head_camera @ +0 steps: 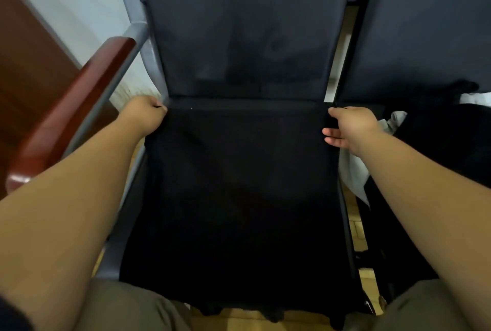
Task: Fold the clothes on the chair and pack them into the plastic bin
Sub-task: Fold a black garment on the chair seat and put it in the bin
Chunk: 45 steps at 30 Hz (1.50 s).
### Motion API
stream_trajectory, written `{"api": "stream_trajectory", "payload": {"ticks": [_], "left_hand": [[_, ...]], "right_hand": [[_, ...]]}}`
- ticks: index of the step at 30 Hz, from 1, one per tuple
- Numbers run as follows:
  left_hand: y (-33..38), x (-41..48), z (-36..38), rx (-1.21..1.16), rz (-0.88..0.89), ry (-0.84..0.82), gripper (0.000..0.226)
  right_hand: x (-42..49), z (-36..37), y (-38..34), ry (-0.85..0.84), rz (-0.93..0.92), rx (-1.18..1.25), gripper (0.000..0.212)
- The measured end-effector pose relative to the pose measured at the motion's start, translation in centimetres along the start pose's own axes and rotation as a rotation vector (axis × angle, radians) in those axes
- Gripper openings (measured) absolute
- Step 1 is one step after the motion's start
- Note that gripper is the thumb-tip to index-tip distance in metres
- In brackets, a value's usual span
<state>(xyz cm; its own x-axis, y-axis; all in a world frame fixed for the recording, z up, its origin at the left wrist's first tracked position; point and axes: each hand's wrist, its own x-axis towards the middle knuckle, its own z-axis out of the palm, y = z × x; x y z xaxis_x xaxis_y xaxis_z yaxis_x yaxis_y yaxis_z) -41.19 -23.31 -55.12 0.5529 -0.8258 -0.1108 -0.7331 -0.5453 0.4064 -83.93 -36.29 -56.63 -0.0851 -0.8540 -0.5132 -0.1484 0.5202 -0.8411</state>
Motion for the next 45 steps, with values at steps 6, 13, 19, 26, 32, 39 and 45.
{"api": "stream_trajectory", "payload": {"ticks": [6,13,19,26,32,39,45], "left_hand": [[0.1,-0.3,2.1,0.187,0.07,-0.034,0.011],[-0.4,-1.7,0.8,0.561,0.197,0.102,0.045],[0.9,-4.7,0.9,0.514,0.065,-0.193,0.045],[1.2,-8.3,3.6,0.543,0.061,-0.515,0.1],[0.9,-8.1,5.3,0.513,0.025,-0.461,0.104],[0.4,-5.0,5.5,0.52,0.072,-0.392,0.096],[0.6,-2.1,5.6,0.492,0.094,-0.352,0.095]], "right_hand": [[0.2,0.3,0.9,0.0,-0.025,-0.143,0.033],[-0.7,0.1,1.6,0.165,-0.303,-0.614,0.037],[-3.8,2.1,1.4,0.066,-0.493,-0.846,0.039],[-5.8,4.7,3.7,-0.281,-0.371,-1.362,0.084],[-4.1,4.9,4.3,-0.307,-0.347,-1.379,0.092],[-2.2,5.3,3.5,-0.259,-0.394,-1.354,0.09],[-0.7,6.3,3.0,-0.199,-0.425,-1.33,0.089]]}}
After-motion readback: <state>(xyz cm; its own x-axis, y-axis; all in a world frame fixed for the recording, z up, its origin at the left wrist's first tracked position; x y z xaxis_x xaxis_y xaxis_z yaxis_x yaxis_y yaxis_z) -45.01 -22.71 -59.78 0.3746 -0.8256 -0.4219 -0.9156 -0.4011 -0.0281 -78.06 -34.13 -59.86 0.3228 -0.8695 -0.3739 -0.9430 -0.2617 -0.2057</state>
